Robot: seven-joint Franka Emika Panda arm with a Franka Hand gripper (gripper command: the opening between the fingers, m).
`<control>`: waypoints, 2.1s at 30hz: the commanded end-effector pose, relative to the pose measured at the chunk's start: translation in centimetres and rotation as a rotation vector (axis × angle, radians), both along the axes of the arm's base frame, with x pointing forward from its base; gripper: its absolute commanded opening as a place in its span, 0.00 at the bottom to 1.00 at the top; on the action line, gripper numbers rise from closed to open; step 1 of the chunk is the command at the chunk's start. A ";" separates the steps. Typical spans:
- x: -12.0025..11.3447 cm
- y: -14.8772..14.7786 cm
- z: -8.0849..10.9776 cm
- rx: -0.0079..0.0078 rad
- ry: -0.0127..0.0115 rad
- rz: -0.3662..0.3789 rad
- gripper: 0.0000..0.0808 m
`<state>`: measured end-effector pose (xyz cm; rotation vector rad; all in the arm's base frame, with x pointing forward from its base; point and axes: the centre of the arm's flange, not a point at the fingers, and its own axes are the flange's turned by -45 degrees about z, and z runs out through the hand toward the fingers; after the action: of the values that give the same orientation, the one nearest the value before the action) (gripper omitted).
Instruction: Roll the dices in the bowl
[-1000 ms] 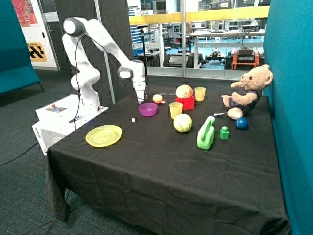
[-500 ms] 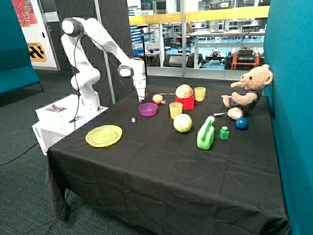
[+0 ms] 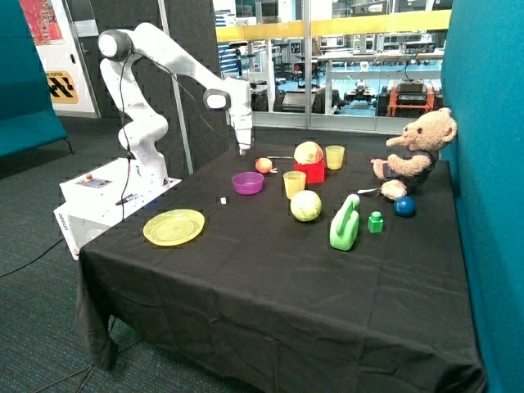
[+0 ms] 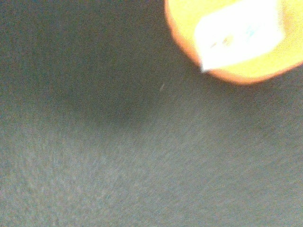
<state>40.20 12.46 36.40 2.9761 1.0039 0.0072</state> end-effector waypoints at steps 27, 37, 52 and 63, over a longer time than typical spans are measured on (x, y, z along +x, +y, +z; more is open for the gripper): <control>10.0 -8.8 10.8 -0.0002 0.0047 -0.248 0.00; 9.8 -11.9 9.4 -0.0001 0.0047 -0.298 0.00; 10.4 -12.0 8.2 0.0000 0.0047 -0.300 0.00; 10.2 -10.9 7.7 -0.0001 0.0047 -0.265 0.70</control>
<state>50.56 1.04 44.69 3.0885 0.5734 -0.0095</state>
